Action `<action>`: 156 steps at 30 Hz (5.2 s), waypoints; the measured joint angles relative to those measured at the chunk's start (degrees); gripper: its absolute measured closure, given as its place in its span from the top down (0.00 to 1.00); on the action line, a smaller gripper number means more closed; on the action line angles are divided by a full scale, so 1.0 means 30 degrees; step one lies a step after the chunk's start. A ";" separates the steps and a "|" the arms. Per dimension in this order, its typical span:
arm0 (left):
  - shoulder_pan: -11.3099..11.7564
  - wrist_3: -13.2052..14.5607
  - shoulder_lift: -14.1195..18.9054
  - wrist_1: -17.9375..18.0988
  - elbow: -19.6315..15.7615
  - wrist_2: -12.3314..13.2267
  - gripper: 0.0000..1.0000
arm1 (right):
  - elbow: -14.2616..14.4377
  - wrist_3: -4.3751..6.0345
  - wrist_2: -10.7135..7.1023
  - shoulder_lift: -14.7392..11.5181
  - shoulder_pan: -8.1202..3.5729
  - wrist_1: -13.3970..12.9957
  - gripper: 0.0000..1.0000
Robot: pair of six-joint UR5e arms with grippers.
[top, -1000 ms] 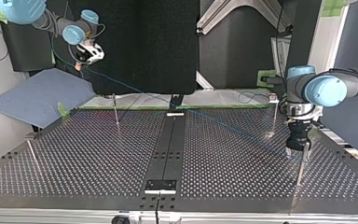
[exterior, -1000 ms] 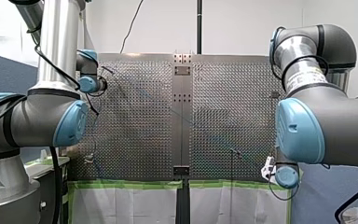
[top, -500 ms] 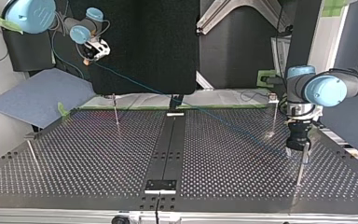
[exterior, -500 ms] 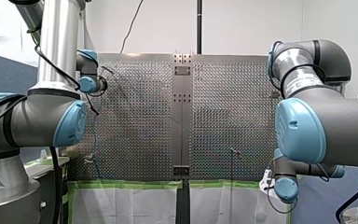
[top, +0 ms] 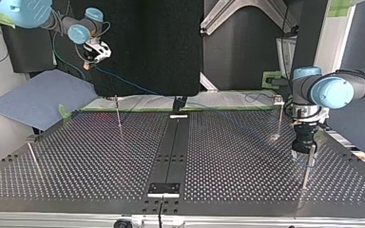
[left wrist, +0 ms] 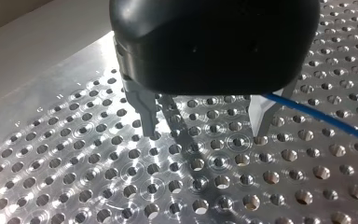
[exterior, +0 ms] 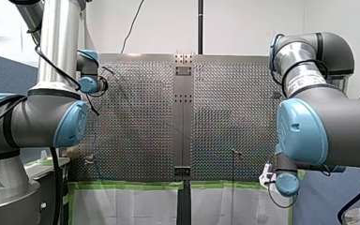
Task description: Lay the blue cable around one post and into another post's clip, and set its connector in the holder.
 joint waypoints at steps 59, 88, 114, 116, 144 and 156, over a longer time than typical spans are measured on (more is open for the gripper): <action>0.0048 -0.0307 0.0000 -0.1576 0.0005 -0.0964 1.00 | 0.1140 0.0250 -0.3805 -0.4544 -0.0301 -0.0428 0.00; 0.0807 -0.4380 0.0005 -0.3687 -0.2657 -0.1718 1.00 | 0.1142 0.0301 -0.3795 -0.4470 0.0204 -0.0394 0.00; 0.0864 -0.3351 0.3234 -0.6459 -0.4214 -0.1091 1.00 | 0.1141 0.0361 -0.3811 -0.4467 0.0335 -0.0375 0.00; 0.0878 -0.3105 0.3596 -0.6706 -0.4553 -0.1238 1.00 | 0.1142 0.0374 -0.3819 -0.4466 0.0334 -0.0376 0.00; 0.0290 0.1725 0.8516 -1.1548 -0.0545 -0.3686 1.00 | 0.1142 0.0930 -0.4127 -0.4466 0.0339 -0.0483 0.00; -0.0160 0.3731 1.0520 -1.3553 0.1455 -0.3685 1.00 | 0.1141 0.1078 -0.4205 -0.4466 0.0339 -0.0567 0.00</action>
